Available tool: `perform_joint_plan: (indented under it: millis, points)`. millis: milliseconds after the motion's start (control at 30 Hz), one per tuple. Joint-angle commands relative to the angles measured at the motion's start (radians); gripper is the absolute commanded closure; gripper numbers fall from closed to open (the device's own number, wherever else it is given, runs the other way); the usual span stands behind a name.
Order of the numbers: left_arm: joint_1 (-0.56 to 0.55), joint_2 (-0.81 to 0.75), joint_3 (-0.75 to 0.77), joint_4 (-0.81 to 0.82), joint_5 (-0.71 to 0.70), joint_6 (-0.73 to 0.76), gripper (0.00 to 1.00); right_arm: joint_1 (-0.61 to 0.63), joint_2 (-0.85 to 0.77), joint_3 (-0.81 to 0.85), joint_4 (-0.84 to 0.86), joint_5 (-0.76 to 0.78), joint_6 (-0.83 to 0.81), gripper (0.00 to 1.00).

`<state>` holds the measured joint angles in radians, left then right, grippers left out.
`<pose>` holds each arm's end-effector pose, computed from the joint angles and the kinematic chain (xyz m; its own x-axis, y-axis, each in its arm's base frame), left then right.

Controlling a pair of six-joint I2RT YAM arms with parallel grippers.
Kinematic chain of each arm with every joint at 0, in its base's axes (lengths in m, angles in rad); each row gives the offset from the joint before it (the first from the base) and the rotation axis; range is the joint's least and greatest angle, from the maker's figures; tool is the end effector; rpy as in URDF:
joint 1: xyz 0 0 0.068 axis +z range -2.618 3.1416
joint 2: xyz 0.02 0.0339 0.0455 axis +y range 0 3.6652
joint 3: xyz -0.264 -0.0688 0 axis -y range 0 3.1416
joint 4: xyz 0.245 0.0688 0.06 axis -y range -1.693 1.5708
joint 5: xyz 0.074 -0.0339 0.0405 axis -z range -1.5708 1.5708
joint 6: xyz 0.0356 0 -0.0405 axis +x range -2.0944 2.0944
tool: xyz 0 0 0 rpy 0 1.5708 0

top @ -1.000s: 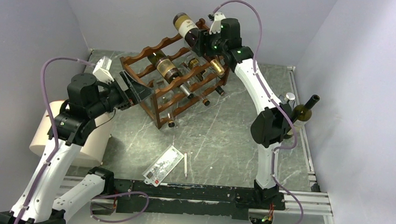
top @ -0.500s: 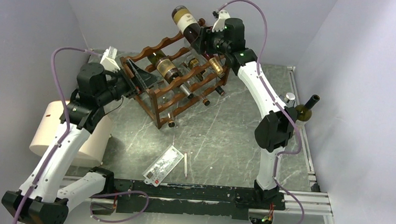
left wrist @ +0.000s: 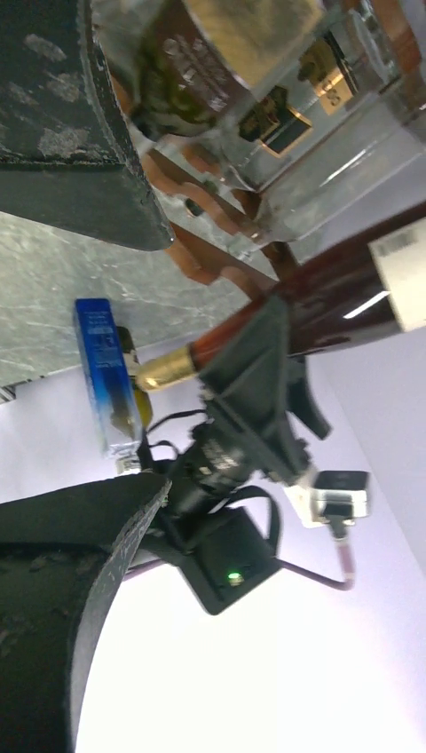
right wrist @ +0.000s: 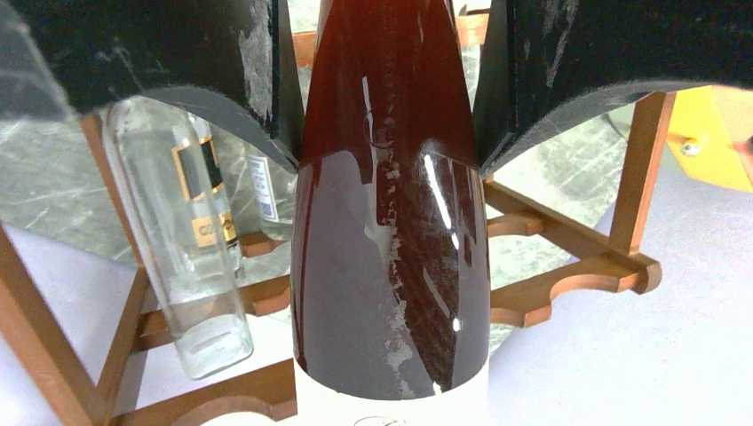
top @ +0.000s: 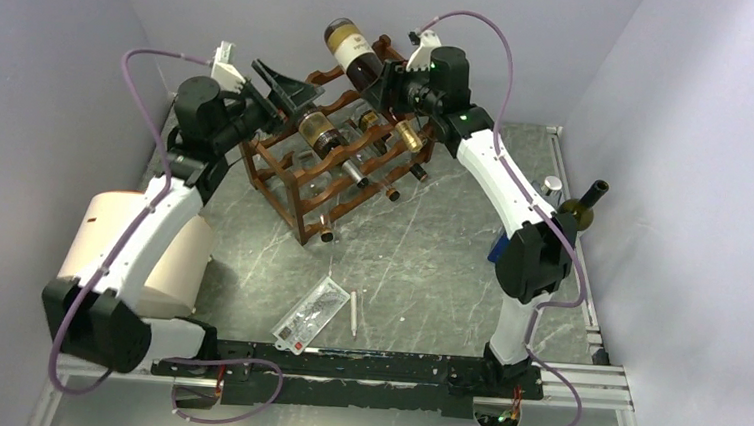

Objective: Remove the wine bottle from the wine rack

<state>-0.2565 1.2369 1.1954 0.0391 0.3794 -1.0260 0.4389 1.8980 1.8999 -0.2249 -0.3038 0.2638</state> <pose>0.2751 -0.0858 0.4124 -0.5091 -0.6877 -0.5175 0.3058 0.4175 -0.8557 0.4074 0.2030 0.4001 -0.3679 0.1022 -0.9242 -0.5942 0.7387 0.3182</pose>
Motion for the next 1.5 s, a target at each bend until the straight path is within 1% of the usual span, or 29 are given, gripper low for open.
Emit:
perform_joint_plan:
  millis: [0,133,300,500,633,833,933,1000,1067,1233,1300,1333,1367,1467]
  points:
    - [0.003,0.134,0.093,0.185,0.025,-0.068,0.01,0.021,-0.181,0.008,0.424,-0.04,0.044,1.0]
    - [0.001,0.25,0.156,0.247,0.023,-0.098,0.01,0.03,-0.204,-0.027,0.434,-0.042,0.051,1.0]
    - [-0.024,0.351,0.238,0.248,-0.015,-0.102,0.01,0.046,-0.228,-0.064,0.447,-0.049,0.053,1.0]
    - [-0.062,0.427,0.303,0.21,-0.071,-0.108,0.01,0.049,-0.241,-0.075,0.444,-0.057,0.049,1.0]
    - [-0.085,0.454,0.301,0.198,-0.113,-0.111,0.01,0.082,-0.252,-0.084,0.45,-0.067,0.056,1.0]
    - [-0.114,0.509,0.352,0.188,-0.119,-0.1,0.01,0.102,-0.262,-0.082,0.436,-0.067,0.047,1.0]
    - [-0.115,0.513,0.345,0.214,-0.122,-0.118,0.01,0.113,-0.265,-0.082,0.423,-0.056,0.036,1.0]
    - [-0.117,0.505,0.332,0.235,-0.127,-0.126,0.08,0.118,-0.27,-0.085,0.413,-0.051,0.031,1.0]
    - [-0.116,0.498,0.326,0.255,-0.124,-0.133,0.21,0.122,-0.277,-0.092,0.406,-0.05,0.03,1.0]
    - [-0.116,0.467,0.302,0.31,-0.111,-0.15,0.65,0.134,-0.305,-0.116,0.358,-0.015,0.004,1.0]
    - [-0.115,0.448,0.294,0.327,-0.114,-0.143,0.79,0.133,-0.316,-0.122,0.314,-0.001,-0.006,0.99]
    - [-0.115,0.442,0.295,0.323,-0.113,-0.139,0.86,0.133,-0.318,-0.119,0.291,0.003,-0.015,0.94]
    - [-0.115,0.434,0.296,0.321,-0.114,-0.139,0.92,0.133,-0.32,-0.12,0.273,-0.002,-0.025,0.87]
    - [-0.115,0.411,0.283,0.332,-0.118,-0.15,0.93,0.134,-0.349,-0.159,0.269,-0.012,-0.043,0.59]
